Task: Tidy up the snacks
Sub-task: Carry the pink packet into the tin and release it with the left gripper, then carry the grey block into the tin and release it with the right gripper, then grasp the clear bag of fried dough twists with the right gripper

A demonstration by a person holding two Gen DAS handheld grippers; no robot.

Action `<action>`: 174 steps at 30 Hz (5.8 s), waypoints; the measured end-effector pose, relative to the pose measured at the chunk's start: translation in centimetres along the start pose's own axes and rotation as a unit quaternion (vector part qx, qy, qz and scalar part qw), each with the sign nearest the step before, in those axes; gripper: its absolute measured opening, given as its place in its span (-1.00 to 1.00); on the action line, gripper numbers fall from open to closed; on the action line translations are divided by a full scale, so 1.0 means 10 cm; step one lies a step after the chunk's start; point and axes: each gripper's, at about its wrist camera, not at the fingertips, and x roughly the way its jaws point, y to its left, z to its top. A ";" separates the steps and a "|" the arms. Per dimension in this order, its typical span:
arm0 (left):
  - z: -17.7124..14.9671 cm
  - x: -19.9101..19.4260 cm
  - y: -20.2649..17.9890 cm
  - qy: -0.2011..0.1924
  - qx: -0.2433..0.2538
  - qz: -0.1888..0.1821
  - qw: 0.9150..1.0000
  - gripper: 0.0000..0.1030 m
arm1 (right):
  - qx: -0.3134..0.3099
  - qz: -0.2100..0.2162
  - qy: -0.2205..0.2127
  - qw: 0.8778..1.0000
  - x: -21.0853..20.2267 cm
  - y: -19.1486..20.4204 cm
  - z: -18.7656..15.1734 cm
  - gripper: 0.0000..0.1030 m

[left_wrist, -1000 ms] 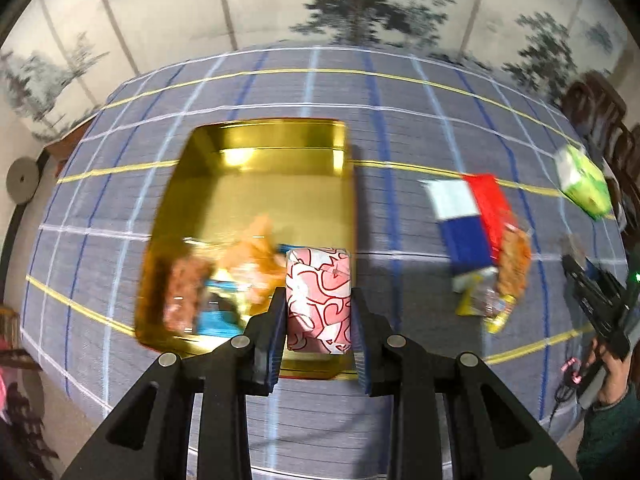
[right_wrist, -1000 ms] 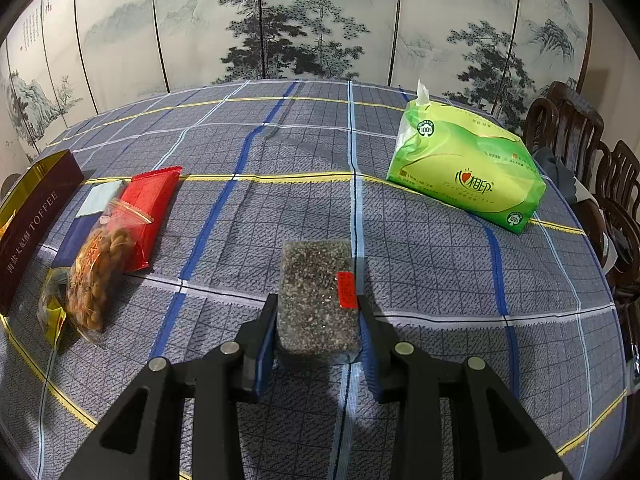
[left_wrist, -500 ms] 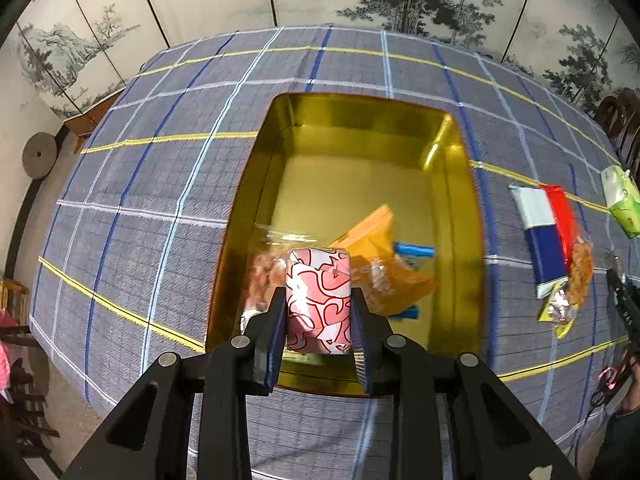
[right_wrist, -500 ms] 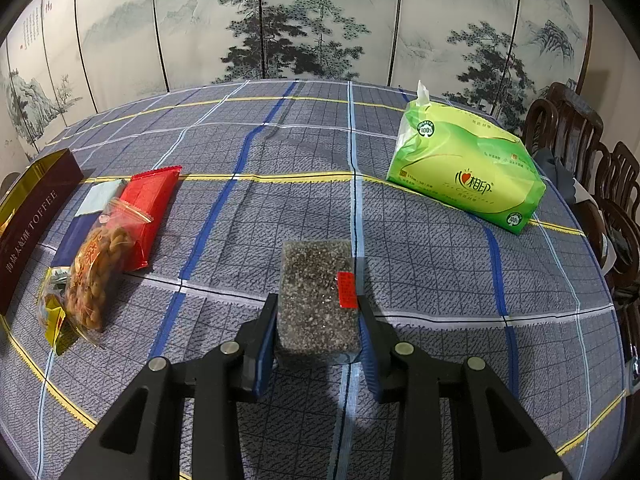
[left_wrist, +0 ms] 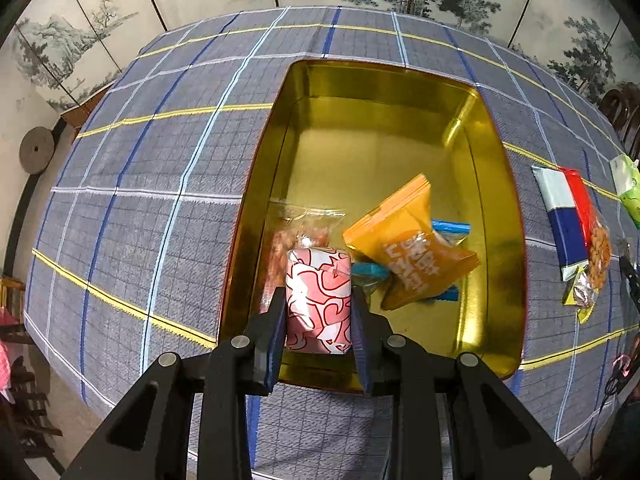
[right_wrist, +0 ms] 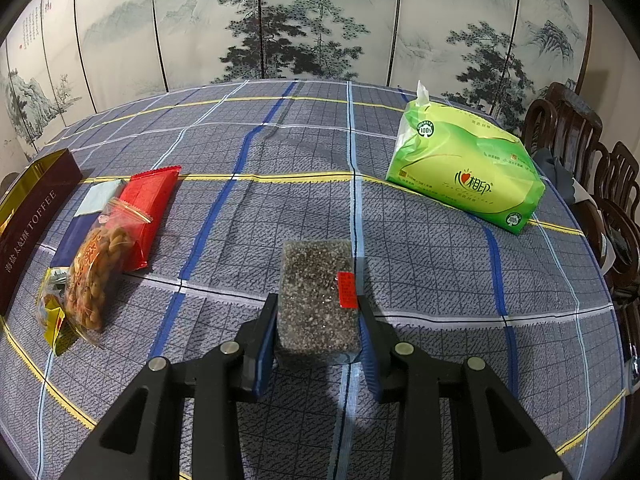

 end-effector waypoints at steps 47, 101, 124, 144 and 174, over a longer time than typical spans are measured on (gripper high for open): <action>-0.20 -0.45 0.08 -0.088 -0.021 -0.011 0.996 0.47 | 0.023 -0.057 0.010 0.998 -0.20 0.30 0.12 -0.31; -0.73 -0.57 1.19 -0.085 -0.143 0.049 0.985 0.57 | -0.211 0.196 0.003 0.957 -0.46 3.72 0.36 -0.31; -0.83 -0.52 1.25 -0.070 -0.161 0.045 0.983 0.58 | -0.216 0.189 0.001 0.958 -0.38 3.83 0.37 -0.30; -0.87 -0.60 1.16 -0.077 -0.163 0.030 0.983 0.58 | -0.189 0.216 -0.020 0.958 -0.66 3.70 0.40 -0.11; -0.61 -0.67 0.06 -0.083 -0.046 -0.014 0.995 0.58 | 0.022 0.045 0.037 0.998 -0.20 1.43 0.30 -0.10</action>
